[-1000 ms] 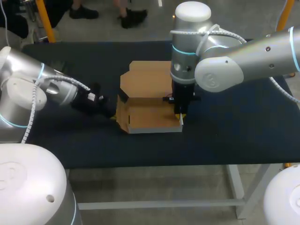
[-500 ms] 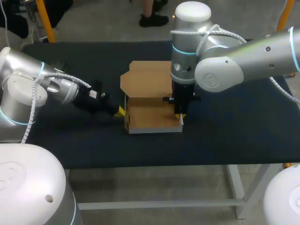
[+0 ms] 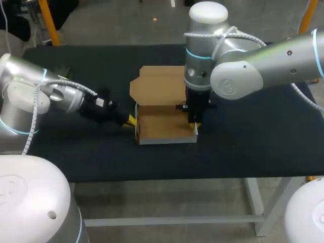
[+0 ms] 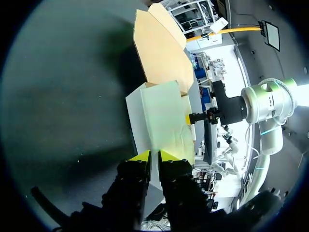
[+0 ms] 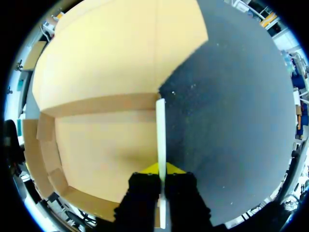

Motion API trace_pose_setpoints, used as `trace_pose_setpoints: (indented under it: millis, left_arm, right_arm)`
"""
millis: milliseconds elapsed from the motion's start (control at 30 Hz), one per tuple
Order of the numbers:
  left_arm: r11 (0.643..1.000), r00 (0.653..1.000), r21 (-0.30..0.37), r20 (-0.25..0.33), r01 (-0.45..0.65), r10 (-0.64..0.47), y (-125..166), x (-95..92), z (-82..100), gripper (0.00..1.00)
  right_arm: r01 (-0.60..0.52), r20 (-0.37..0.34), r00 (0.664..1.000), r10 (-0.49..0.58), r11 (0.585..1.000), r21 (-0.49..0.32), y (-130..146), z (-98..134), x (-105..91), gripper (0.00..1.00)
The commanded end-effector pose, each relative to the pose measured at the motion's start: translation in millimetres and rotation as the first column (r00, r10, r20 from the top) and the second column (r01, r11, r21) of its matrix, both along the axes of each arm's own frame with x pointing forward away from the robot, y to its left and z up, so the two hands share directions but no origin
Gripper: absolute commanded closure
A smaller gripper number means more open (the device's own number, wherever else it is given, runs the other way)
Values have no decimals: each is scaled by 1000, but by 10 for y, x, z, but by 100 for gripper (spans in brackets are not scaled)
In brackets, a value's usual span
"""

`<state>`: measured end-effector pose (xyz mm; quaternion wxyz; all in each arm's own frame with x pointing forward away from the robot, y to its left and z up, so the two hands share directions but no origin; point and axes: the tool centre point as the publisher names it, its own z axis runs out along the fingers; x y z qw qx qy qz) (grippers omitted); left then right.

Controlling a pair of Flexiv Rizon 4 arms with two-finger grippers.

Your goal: Assemble the packaging by folding the flat box into shape, placing the metal phone stand inside, and closing the box properly

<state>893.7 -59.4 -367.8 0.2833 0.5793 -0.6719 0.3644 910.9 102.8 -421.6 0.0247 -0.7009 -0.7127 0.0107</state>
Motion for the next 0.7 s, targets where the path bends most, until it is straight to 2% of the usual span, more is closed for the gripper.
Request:
trace_pose_setpoints:
  millis: [33, 100, 333, 533, 700]
  left_arm:
    - [1000, 1000, -14, -6, 1, -1, 20, 15, -40, 82]
    - [1000, 1000, -21, -7, -4, 3, 23, 16, -40, 82]
    - [998, 1000, -54, -11, -14, 13, 36, 36, -6, 71]
    - [997, 1000, -73, -13, -11, 10, -23, 40, 14, 71]
    - [999, 1000, -50, -3, 8, -8, -144, 23, 48, 70]
  right_arm:
    - [-1, -7, 1000, 1, 1000, -3, 15, -21, 19, 100]
    - [-1, -7, 1000, 1, 1000, -3, 15, -21, 19, 100]
    - [-1, -7, 1000, 1, 1000, -3, 15, -21, 19, 100]
    - [-1, -7, 1000, 1, 1000, -3, 15, -21, 19, 100]
    - [-1, -7, 1000, 1, 1000, -3, 15, -21, 19, 100]
